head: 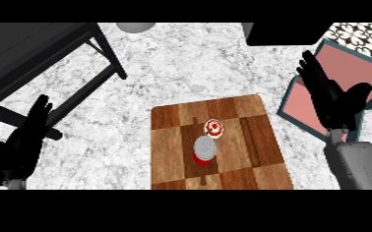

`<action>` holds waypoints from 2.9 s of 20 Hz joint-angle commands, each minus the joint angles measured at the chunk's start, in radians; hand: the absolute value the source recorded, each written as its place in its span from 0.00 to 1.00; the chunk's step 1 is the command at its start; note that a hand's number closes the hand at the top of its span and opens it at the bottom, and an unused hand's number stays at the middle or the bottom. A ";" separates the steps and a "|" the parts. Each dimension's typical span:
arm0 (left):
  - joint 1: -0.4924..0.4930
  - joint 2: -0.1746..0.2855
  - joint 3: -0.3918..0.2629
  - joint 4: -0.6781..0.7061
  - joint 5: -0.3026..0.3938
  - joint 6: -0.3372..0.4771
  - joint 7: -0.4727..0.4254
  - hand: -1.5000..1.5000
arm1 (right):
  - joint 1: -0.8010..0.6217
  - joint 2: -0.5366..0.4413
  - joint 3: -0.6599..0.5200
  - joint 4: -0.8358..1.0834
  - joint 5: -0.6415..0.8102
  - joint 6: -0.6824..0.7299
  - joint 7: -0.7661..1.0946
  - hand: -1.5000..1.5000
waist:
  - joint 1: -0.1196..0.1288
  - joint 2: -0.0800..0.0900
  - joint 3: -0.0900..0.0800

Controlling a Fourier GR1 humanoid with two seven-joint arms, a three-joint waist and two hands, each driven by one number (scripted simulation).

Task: Pick the cupcake from the cutting board and place it in the cardboard box

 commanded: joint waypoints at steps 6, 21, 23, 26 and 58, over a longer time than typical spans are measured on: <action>-0.156 0.080 -0.144 -0.134 -0.144 -0.105 -0.109 0.50 | -0.333 -0.045 0.025 -0.201 -0.152 0.271 -0.088 0.00 | 0.026 0.013 0.016; -0.203 0.064 -0.198 -0.105 -0.173 -0.130 -0.122 0.50 | -0.367 -0.313 0.257 -0.186 0.287 0.511 -0.443 0.00 | 0.005 0.033 0.012; -0.241 0.071 -0.193 -0.090 -0.159 -0.150 -0.099 0.50 | -0.433 -0.327 0.317 -0.174 0.380 0.514 -0.415 0.00 | 0.013 0.040 0.010; -0.193 0.074 -0.194 -0.112 -0.156 -0.152 -0.121 0.50 | -0.435 -0.379 0.390 -0.197 0.474 0.559 -0.414 0.00 | 0.022 0.032 0.010; -0.198 0.077 -0.182 -0.133 -0.152 -0.143 -0.083 0.50 | -0.358 -0.189 0.732 -0.413 0.821 0.640 0.111 0.00 | 0.000 0.029 0.013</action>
